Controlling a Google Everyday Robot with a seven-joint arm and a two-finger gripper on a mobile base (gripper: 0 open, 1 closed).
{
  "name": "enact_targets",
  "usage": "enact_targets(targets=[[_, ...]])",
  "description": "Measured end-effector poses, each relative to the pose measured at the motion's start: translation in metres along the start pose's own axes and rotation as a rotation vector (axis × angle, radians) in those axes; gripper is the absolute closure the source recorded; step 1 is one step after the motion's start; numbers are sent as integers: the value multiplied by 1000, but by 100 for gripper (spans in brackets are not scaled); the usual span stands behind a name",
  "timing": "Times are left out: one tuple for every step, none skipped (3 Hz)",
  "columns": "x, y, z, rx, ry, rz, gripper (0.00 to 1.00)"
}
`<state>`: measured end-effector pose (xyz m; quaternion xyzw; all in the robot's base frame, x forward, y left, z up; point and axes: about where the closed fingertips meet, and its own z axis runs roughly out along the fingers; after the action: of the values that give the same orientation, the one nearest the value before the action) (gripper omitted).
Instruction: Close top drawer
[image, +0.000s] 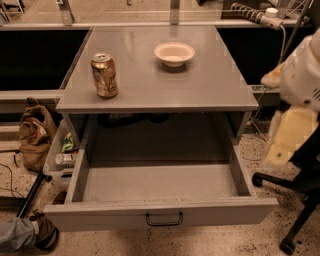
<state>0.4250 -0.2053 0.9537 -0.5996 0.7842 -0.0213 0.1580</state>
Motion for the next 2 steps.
enact_targets(targets=[[-3,44,53,-92,-63,18,0],[-3,78,107,-188,-113,34,0]])
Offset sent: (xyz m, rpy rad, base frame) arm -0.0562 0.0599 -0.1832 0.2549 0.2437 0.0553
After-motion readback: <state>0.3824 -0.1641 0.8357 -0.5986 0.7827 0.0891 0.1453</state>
